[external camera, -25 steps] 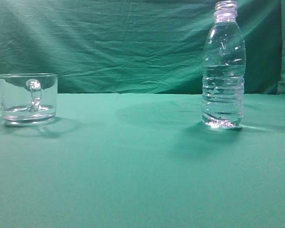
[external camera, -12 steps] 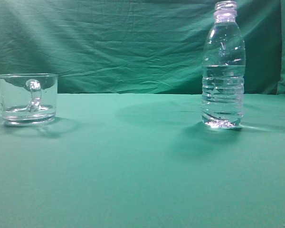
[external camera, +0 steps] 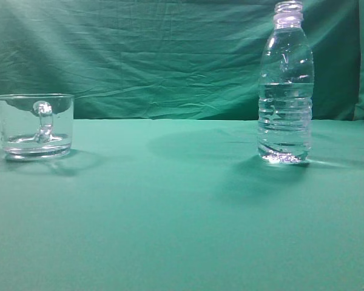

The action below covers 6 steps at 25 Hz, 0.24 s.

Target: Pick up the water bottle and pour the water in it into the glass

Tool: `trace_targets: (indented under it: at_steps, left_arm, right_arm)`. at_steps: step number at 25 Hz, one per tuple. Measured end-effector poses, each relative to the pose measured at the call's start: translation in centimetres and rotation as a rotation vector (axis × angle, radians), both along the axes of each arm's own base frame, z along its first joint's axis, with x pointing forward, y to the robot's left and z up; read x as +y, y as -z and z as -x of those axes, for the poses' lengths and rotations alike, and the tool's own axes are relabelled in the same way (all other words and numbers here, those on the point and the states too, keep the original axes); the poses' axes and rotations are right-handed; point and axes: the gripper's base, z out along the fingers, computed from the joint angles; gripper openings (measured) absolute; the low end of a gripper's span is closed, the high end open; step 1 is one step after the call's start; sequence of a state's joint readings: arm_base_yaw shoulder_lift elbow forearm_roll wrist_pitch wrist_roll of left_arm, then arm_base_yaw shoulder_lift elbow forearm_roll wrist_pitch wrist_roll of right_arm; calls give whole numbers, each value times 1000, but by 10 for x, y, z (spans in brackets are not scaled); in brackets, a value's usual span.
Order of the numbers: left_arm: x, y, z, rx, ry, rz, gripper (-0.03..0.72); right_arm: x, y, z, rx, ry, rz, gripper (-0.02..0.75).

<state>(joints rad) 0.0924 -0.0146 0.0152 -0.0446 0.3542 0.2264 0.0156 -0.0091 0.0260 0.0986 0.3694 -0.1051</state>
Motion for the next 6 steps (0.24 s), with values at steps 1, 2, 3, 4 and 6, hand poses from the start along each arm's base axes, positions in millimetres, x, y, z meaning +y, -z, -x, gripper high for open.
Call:
trace_targets:
  at_steps: [1, 2, 3, 4, 6]
  left_arm:
    - [0, 0, 0, 0, 0, 0, 0]
    - [0, 0, 0, 0, 0, 0, 0]
    - [0, 0, 0, 0, 0, 0, 0]
    - [0, 0, 0, 0, 0, 0, 0]
    - [0, 0, 0, 0, 0, 0, 0]
  right_arm:
    - [0, 0, 0, 0, 0, 0, 0]
    - [0, 0, 0, 0, 0, 0, 0]
    - [0, 0, 0, 2, 0, 0, 0]
    - [0, 0, 0, 2, 0, 0, 0]
    - [0, 0, 0, 2, 0, 0, 0]
